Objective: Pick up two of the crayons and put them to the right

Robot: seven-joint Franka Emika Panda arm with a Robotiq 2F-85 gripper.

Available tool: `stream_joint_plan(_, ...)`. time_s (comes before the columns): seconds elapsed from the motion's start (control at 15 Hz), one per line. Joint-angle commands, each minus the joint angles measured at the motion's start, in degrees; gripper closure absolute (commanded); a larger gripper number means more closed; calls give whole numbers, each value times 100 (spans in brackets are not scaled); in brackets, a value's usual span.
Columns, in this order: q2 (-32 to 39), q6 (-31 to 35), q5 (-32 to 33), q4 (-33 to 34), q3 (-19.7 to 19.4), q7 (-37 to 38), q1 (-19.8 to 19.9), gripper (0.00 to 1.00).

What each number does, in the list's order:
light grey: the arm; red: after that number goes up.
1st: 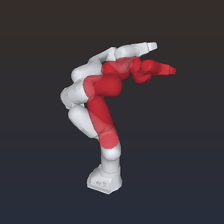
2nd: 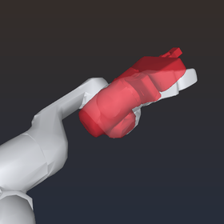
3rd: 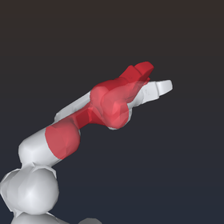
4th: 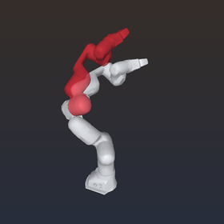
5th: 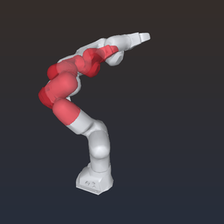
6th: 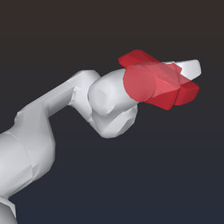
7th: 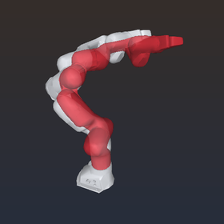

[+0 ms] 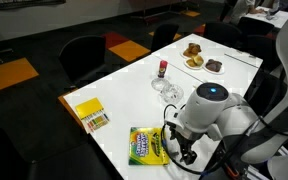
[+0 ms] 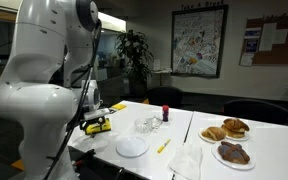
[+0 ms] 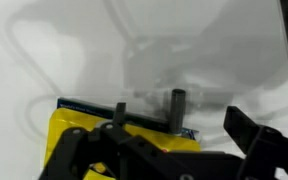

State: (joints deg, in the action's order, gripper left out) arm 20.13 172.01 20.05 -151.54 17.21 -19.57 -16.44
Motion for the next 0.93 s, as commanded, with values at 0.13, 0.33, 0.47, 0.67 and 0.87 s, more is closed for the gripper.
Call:
stream_joint_plan(0.13,265,419,179,117,-582,508,-705,1)
stream_joint_plan(0.33,383,435,106,131,-765,721,-947,2)
stream_joint_plan(0.47,472,451,95,168,-870,837,-1075,26)
stream_joint_plan(0.67,600,456,64,267,-977,999,-1238,41)
stream_joint_plan(0.87,626,475,74,307,-1093,1140,-1338,61)
